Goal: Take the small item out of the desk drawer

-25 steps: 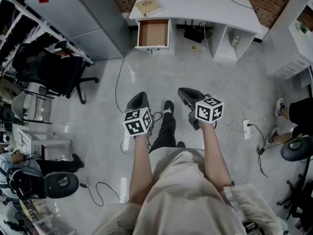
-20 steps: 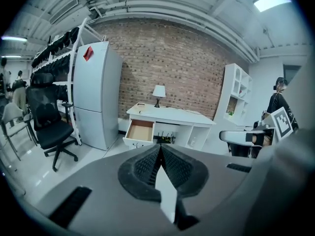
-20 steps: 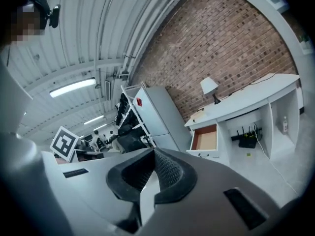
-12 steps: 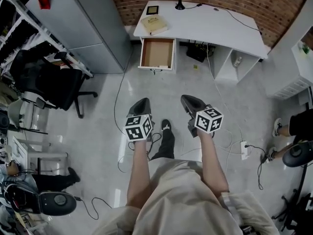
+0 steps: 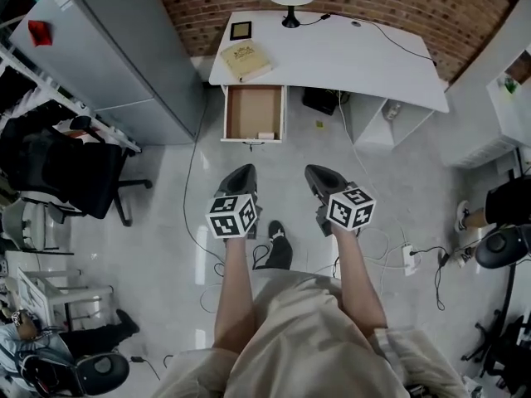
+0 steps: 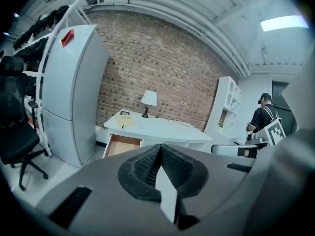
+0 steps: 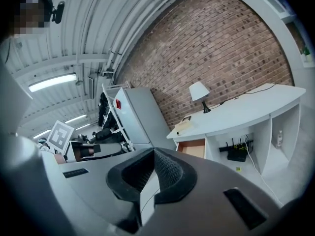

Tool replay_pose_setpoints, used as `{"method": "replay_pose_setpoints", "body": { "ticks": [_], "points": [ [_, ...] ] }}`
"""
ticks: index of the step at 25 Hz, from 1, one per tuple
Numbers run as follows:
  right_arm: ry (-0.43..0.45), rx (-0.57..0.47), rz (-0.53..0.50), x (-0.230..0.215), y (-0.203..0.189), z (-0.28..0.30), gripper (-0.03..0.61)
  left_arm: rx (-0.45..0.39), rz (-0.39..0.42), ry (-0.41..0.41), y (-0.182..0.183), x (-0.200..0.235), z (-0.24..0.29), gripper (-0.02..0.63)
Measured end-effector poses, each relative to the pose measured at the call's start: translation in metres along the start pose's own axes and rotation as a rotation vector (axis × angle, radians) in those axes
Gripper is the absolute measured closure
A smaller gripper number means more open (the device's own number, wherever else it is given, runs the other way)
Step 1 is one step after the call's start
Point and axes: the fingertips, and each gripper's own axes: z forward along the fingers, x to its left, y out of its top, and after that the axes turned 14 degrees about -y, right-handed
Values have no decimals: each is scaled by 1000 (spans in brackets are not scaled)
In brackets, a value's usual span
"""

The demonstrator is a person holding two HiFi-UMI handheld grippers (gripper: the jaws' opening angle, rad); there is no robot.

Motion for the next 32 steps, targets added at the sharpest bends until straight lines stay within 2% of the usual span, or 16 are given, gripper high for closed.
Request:
{"method": "replay_pose_setpoints", "body": {
  "ticks": [7, 12, 16, 19, 25, 32],
  "points": [
    [-33, 30, 31, -27, 19, 69, 554, 73, 0, -31, 15, 47, 61, 598],
    [-35, 68, 19, -31, 22, 124, 554, 90, -22, -30, 27, 95, 91, 598],
    [-44, 77, 16, -33, 28, 150, 554, 77, -34, -32, 38, 117, 103, 598],
    [-47, 103, 0, -36, 22, 165, 554, 89, -49, -31, 30, 130, 108, 598],
    [-29, 123, -5, -39, 31, 198, 554, 76, -75, 5, 36, 159, 111, 598],
    [28, 189, -94, -39, 35, 242, 554, 49, -84, 88, 41, 192, 116, 598]
  ]
}}
